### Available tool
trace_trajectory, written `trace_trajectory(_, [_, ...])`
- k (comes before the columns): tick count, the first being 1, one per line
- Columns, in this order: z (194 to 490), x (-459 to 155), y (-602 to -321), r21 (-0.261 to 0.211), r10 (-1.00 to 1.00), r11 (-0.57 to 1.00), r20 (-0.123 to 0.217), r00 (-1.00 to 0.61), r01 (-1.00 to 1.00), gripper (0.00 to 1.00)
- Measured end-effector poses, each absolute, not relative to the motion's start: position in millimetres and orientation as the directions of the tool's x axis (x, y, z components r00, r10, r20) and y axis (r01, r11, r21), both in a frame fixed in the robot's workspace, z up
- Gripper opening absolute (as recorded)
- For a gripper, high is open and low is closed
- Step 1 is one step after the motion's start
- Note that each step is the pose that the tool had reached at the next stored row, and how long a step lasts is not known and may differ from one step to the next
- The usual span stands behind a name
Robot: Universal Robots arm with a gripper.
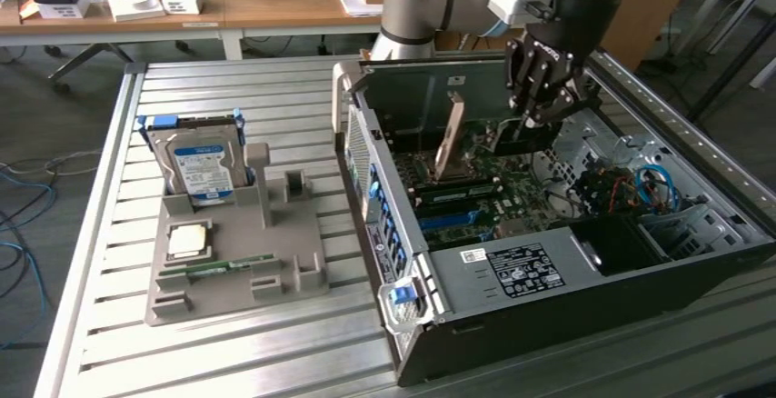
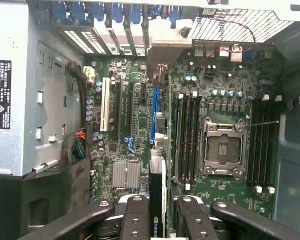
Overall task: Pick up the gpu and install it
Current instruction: 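Insert the gpu into the slot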
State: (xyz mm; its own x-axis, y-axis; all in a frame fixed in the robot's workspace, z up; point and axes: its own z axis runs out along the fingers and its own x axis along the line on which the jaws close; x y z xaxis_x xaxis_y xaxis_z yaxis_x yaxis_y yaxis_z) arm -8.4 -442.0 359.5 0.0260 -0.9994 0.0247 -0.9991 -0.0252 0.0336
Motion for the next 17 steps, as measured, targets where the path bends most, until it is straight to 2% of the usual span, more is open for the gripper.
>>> trace_trajectory(17, [331, -13, -442, 0.030, -0.999, -0.032, 0.025, 0.033, -0.999, 0.26])
